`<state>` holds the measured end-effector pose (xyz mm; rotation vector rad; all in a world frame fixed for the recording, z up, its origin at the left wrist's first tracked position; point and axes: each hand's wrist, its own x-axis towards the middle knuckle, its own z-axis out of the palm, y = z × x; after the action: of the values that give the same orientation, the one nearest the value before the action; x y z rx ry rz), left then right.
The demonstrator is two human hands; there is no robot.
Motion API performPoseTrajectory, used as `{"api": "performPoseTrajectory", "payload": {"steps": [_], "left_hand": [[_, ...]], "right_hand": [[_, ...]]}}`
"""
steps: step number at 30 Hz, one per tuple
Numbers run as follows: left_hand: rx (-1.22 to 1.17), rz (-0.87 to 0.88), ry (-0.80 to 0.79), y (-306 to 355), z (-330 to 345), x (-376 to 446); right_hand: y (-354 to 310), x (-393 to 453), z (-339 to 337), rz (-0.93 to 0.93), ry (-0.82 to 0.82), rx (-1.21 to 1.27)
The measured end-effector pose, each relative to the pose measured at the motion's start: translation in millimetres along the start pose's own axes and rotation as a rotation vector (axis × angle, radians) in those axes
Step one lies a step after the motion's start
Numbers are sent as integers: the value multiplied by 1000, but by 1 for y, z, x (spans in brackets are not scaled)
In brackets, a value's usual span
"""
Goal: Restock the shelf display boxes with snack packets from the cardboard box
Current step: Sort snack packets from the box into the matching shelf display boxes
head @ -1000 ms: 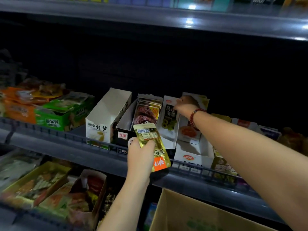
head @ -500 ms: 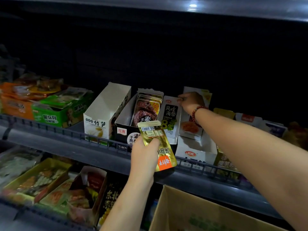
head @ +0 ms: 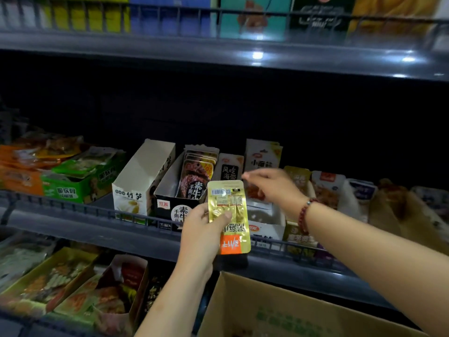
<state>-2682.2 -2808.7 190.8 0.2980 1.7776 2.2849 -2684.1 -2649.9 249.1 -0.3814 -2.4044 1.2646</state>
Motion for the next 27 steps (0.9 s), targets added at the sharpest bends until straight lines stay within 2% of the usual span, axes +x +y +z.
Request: {"api": "performPoseTrajectory", "payload": {"steps": [5,9,11,13,16,18,20,22,25,27], "left_hand": [[87,12,-107,16,20,-29],[240,54,-177,26,42,-57],[360,57,-166,30,53,-66],[396,-33,-195,36,62,-72],[49,-229,-324,37,74,-79],[-142,-300,-359,38,80,-79],[-165,-301,-391,37,88,-77],[-80,-257,-396,37,97,-76],[18,-180,-367,36,111,-78],[85,-115,-364,32,118,-76]], "right_hand": [[4,-63,-33,170,-181,295],[6,-97,-60,271,-77,489],[9,-113,-75,217,0,459],[15,-128,-90,96,46,330],[23,-146,-113,-73,72,107],[30,-153,-127,-122,47,-14],[38,-157,-139,-155,-13,-114],[44,-160,-149,-185,-78,-166],[52,-164,-159,-218,-158,-73],[59,-164,-159,-205,-143,28]]}}
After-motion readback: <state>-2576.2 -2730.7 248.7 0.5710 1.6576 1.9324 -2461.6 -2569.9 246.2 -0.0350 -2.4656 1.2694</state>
